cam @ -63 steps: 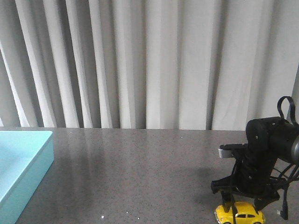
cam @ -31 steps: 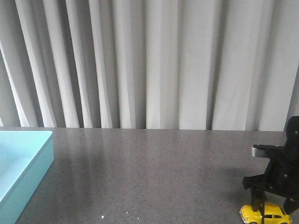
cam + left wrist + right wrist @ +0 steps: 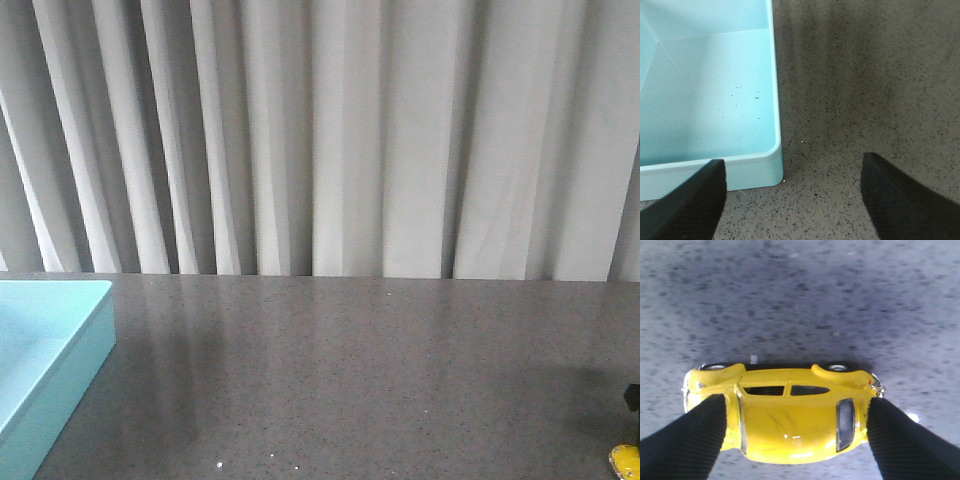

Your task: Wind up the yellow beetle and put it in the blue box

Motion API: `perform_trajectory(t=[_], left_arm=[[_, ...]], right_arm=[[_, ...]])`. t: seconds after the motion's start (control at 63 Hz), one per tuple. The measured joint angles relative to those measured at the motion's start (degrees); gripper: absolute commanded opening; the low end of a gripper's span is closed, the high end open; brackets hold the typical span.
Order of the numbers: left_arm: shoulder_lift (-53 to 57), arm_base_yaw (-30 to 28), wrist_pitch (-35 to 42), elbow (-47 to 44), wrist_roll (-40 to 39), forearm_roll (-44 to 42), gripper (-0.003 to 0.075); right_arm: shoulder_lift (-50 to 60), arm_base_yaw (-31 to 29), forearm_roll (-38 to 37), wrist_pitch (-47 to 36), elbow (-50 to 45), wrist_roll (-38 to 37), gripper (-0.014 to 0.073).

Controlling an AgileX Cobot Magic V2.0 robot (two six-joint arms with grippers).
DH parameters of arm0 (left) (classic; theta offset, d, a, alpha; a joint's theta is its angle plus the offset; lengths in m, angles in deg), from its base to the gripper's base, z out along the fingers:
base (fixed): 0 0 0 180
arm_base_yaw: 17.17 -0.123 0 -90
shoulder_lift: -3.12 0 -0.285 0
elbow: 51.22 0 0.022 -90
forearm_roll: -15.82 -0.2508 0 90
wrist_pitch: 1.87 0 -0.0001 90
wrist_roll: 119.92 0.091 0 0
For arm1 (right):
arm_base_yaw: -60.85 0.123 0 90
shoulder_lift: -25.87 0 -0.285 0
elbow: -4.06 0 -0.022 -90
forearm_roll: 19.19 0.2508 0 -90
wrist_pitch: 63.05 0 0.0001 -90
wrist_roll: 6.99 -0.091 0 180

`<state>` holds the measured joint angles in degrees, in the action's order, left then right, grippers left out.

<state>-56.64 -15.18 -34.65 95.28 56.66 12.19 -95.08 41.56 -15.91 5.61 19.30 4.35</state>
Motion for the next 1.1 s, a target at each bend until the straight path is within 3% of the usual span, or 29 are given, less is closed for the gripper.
perform_trajectory(t=[0.365, 0.588, 0.874, 1.096], left_arm=[[0.00, 0.00, 0.00, 0.00, 0.00, 0.00, 0.0538], [0.00, 0.00, 0.00, 0.00, 0.00, 0.00, 0.0538], [0.00, 0.00, 0.00, 0.00, 0.00, 0.00, 0.0538], [0.00, 0.00, 0.00, 0.00, 0.00, 0.00, 0.0538]], right_arm=[[0.62, -1.21, -0.11, -1.07, -0.14, 1.98, 0.0558], [7.52, -0.39, 0.66, -1.39, -1.01, 3.29, 0.0558], [23.50, 11.53, -1.43, -2.25, -4.01, -0.07, 0.0558], [37.84, 16.19, -0.70, -10.90, -18.64, -4.79, 0.0558]])
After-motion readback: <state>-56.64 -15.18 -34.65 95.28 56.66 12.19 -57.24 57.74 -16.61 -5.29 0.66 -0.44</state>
